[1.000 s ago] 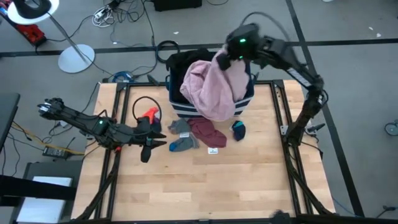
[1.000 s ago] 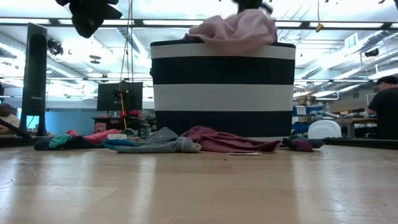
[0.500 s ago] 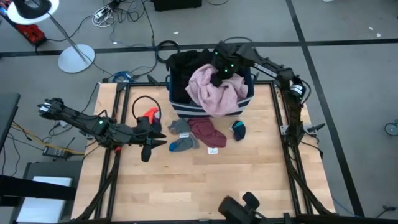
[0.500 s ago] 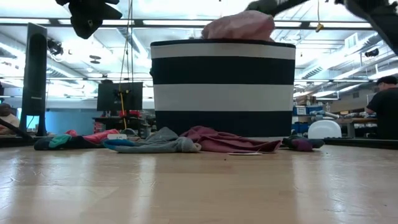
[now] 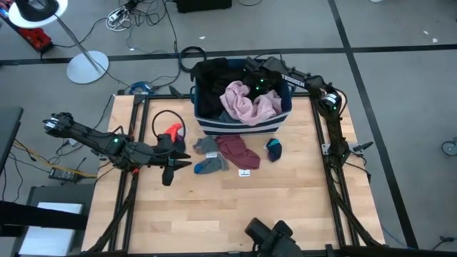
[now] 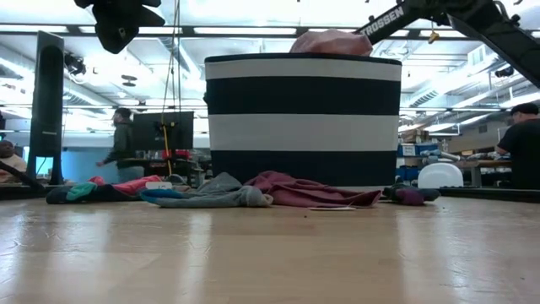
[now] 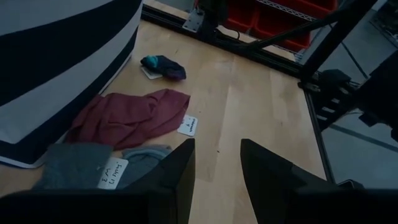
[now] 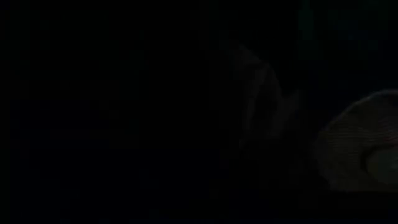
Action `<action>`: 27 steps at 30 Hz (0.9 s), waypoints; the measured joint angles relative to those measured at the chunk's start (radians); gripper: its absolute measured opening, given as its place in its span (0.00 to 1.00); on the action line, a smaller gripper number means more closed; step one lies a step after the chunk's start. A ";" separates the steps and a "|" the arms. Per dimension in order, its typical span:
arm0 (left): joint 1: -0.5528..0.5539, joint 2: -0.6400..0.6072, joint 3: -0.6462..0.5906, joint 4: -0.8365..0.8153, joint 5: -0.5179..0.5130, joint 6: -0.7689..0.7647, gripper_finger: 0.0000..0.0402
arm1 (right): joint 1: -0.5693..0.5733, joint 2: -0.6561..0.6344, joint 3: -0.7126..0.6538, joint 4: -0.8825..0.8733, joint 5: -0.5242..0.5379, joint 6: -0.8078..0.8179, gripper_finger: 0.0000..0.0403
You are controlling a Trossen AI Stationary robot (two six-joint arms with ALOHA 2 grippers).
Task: Sort clothes
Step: Put the pink shirt into the blue bin
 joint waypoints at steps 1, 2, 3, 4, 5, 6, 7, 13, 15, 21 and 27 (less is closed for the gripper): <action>0.000 0.000 0.000 0.000 0.000 0.000 0.33 | 0.000 -0.007 -0.001 0.007 0.000 -0.003 0.04; 0.000 0.000 0.000 0.000 0.001 0.000 0.33 | -0.002 -0.017 -0.003 0.019 -0.001 -0.004 0.05; 0.000 0.000 0.000 0.000 0.002 0.000 0.33 | -0.005 -0.028 -0.005 0.027 -0.003 -0.006 0.07; 0.000 0.000 0.000 0.001 0.001 0.000 0.33 | -0.007 -0.042 -0.007 0.036 -0.005 -0.009 0.08; 0.000 0.000 0.000 0.001 0.002 0.000 0.33 | -0.009 -0.057 -0.009 0.045 -0.004 -0.010 0.10; 0.000 0.000 0.000 0.000 0.002 0.000 0.33 | -0.012 -0.079 -0.009 0.049 -0.004 -0.009 0.13; 0.000 0.000 0.000 0.000 0.002 -0.001 0.33 | -0.014 -0.103 -0.009 0.049 -0.004 -0.007 0.15; 0.000 0.000 0.000 0.001 0.001 0.004 0.33 | -0.029 -0.227 -0.008 0.019 0.032 0.008 0.37; 0.000 0.000 0.000 0.001 0.001 0.004 0.33 | -0.032 -0.269 -0.008 0.013 0.038 0.023 0.43; 0.000 0.000 0.000 0.002 0.007 0.001 0.33 | -0.038 -0.418 -0.007 0.027 0.035 0.077 0.57; 0.000 0.000 0.000 0.003 0.057 0.000 0.33 | -0.023 -0.562 -0.006 0.079 0.007 0.139 0.58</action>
